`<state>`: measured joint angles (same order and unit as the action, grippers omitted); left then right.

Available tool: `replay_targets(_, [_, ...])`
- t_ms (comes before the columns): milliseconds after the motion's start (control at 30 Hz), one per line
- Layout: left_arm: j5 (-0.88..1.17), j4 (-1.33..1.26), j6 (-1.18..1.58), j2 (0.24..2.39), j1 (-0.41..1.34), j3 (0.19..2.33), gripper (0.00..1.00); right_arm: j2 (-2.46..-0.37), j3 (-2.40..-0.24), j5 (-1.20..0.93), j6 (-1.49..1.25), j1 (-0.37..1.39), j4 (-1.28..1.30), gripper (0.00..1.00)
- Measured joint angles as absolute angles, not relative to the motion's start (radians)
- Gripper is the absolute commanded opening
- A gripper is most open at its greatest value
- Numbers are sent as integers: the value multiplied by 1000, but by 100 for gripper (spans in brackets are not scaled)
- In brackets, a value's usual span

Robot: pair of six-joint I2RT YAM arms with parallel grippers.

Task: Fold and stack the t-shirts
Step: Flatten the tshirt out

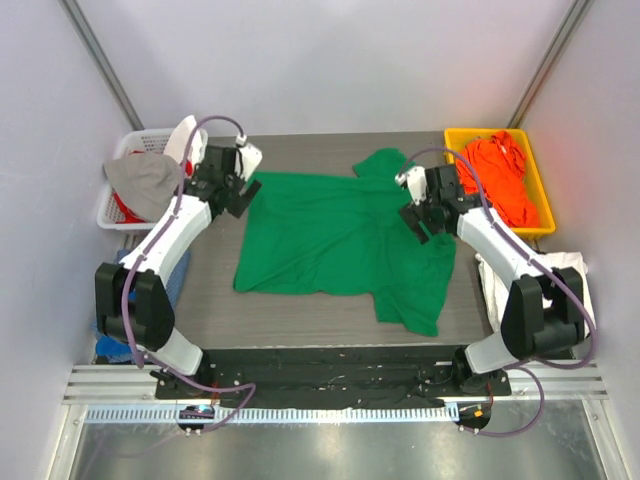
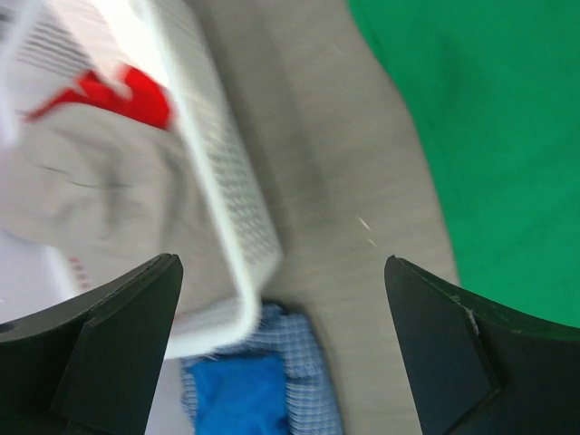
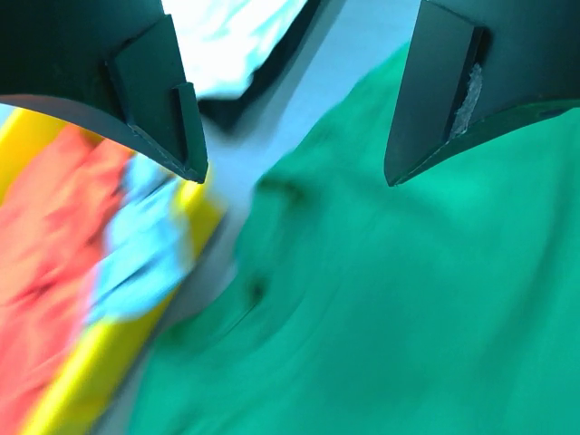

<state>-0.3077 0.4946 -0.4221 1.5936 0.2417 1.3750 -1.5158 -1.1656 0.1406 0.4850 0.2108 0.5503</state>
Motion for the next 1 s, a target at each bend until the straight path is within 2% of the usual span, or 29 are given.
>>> replay_targets(233, [-241,539,-397,1544,293,1136,100,-1399,-979,160,496,294,645,88])
replay_targets(500, [-231,522,-370,1616,308,1157,99,-1401,-965,184,496,290,645,88])
replay_targets(667, [-226,525,-370,1609,370,1105,97,-1347,-915,162,517,291,684,84])
replay_targets(833, [-203,594,-375,1504,431,986,95,-1218,-846,130,541,300,768,83])
replay_targets(1000, [-197,672,-374,1365,436,930,88,-1135,-811,117,547,305,823,80])
